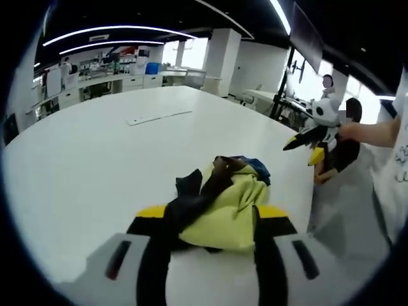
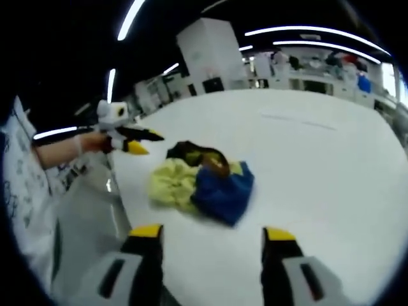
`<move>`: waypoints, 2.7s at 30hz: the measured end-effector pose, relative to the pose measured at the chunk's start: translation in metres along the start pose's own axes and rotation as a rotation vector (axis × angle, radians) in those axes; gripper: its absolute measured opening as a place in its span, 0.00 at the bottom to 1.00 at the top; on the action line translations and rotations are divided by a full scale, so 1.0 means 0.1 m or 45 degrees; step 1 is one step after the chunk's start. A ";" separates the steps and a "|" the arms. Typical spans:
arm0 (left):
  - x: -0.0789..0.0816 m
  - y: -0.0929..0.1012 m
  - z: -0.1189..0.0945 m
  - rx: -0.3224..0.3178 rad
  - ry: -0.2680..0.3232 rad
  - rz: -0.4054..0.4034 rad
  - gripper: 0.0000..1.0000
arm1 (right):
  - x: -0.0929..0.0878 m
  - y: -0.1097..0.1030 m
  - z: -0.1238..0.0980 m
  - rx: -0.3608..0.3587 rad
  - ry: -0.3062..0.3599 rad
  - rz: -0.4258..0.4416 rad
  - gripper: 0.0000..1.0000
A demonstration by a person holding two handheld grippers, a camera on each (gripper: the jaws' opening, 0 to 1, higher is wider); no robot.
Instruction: Fold the garment on the visible template until the final outline fits inside the template.
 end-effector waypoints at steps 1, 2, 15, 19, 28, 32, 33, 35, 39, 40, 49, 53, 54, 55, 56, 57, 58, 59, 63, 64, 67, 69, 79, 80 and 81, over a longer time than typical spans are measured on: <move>0.02 0.00 0.04 0.004 -0.006 0.008 0.45 | 0.01 0.00 0.03 0.006 -0.004 -0.002 0.58; 0.03 -0.01 0.06 0.007 -0.010 0.014 0.44 | 0.03 0.01 0.06 0.012 -0.007 -0.004 0.58; 0.13 -0.11 0.33 -0.024 -0.055 0.091 0.37 | 0.22 0.09 0.38 0.078 0.011 0.044 0.36; 0.11 -0.11 0.33 -0.035 -0.073 0.114 0.35 | 0.27 0.14 0.48 0.110 0.038 0.103 0.29; 0.08 -0.13 0.32 -0.056 -0.094 0.169 0.33 | 0.25 0.24 0.74 0.157 0.033 0.240 0.17; 0.10 -0.10 0.33 -0.080 -0.096 0.184 0.33 | 0.22 0.24 0.81 0.151 0.031 0.269 0.07; 0.12 -0.08 0.34 -0.088 -0.097 0.191 0.32 | 0.21 0.25 0.81 0.136 0.025 0.261 0.00; 0.13 -0.08 0.36 -0.103 -0.101 0.204 0.31 | 0.20 0.20 0.79 0.135 0.029 0.269 0.00; 0.15 0.00 0.41 -0.145 -0.118 0.242 0.27 | 0.19 0.21 0.74 0.120 0.044 0.275 0.00; 0.16 0.01 0.42 -0.164 -0.120 0.255 0.26 | 0.18 0.23 0.72 0.121 0.049 0.279 0.00; 0.11 0.07 0.53 -0.284 -0.181 0.313 0.21 | 0.07 0.19 0.66 0.131 0.039 0.307 0.00; 0.09 0.11 0.53 -0.316 -0.193 0.332 0.20 | 0.05 0.18 0.66 0.131 0.039 0.321 0.00; 0.09 0.11 0.52 -0.320 -0.199 0.331 0.19 | 0.04 0.18 0.66 0.129 0.032 0.319 0.00; 0.09 0.11 0.52 -0.322 -0.204 0.334 0.18 | 0.02 0.17 0.65 0.126 0.028 0.309 0.00; 0.08 0.11 0.51 -0.321 -0.209 0.334 0.16 | 0.01 0.18 0.65 0.123 0.025 0.305 0.00; 0.08 0.11 0.50 -0.321 -0.210 0.332 0.15 | 0.01 0.19 0.65 0.121 0.026 0.305 0.00; 0.08 0.10 0.48 -0.321 -0.210 0.325 0.13 | 0.01 0.20 0.64 0.121 0.030 0.310 0.00; 0.08 0.10 0.47 -0.319 -0.209 0.317 0.12 | 0.01 0.19 0.63 0.123 0.038 0.315 0.00; 0.10 0.06 0.44 -0.294 -0.190 0.290 0.11 | 0.06 0.20 0.63 0.115 0.080 0.280 0.00; 0.10 0.05 0.44 -0.292 -0.185 0.277 0.10 | 0.09 0.20 0.64 0.120 0.097 0.289 0.03; 0.11 0.03 0.46 -0.275 -0.175 0.256 0.07 | 0.13 0.23 0.69 0.115 0.118 0.303 0.15; 0.12 0.02 0.47 -0.272 -0.169 0.253 0.06 | 0.13 0.24 0.73 0.115 0.114 0.321 0.12; 0.12 -0.02 0.48 -0.265 -0.172 0.243 0.06 | 0.13 0.17 0.74 0.126 0.125 0.362 0.00; 0.12 -0.02 0.49 -0.266 -0.174 0.251 0.06 | 0.14 0.16 0.73 0.121 0.131 0.356 0.00; 0.11 -0.02 0.49 -0.266 -0.176 0.255 0.06 | 0.15 0.19 0.72 0.109 0.143 0.342 0.00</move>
Point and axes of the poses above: the point that each gripper's makers call its tool centre point, and the gripper's own axes: z roughly forward along the fingers, y roughly to its right, x roughly out of its top, the point moved 6 cm from there along -z, roughly backward along the fingers, and after that the axes turned 13 degrees about x, right-handed, at the moved point
